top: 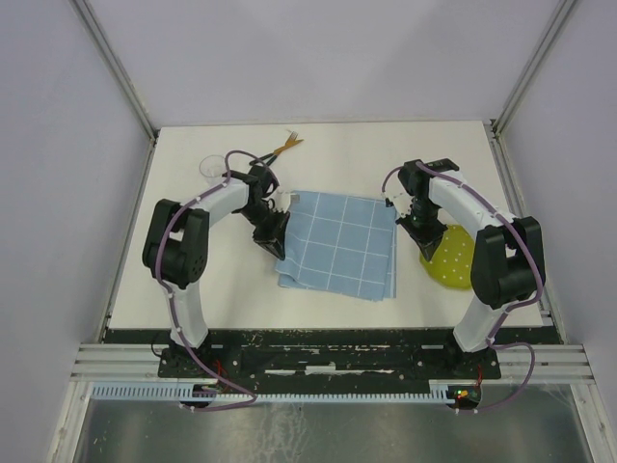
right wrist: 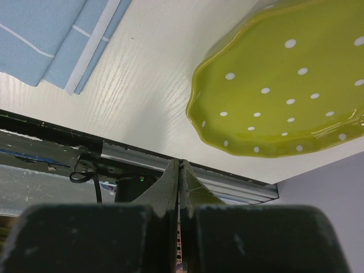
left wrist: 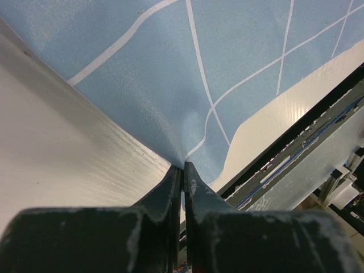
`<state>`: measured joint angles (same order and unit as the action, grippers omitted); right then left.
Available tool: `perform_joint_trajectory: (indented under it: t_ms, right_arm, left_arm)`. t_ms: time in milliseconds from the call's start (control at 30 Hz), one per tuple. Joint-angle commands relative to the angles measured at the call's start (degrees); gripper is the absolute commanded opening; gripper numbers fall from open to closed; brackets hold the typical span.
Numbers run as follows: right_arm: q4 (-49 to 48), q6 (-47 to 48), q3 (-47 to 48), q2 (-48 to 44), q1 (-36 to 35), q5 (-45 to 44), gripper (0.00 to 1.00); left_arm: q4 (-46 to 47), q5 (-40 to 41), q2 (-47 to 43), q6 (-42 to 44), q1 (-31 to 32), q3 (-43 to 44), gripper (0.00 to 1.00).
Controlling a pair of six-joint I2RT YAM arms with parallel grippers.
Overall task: Set the dinner table for one person
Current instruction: Flatten out the napkin at the center of the board.
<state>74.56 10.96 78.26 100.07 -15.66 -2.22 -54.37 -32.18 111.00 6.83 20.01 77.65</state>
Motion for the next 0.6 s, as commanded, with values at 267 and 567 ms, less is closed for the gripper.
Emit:
perform_joint_trajectory:
  t_ms: [267, 567]
  right_arm:
    - [-0.3, -0.1, -1.0, -3.0, 0.4, -0.3, 0.02]
    - [-0.1, -0.2, -1.1, -3.3, 0.5, -0.3, 0.02]
  left_arm:
    - [-2.1, -1.9, -1.2, -2.5, 5.1, 2.5, 0.08]
    - [-2.4, -2.9, -1.1, -3.0, 5.5, 5.3, 0.07]
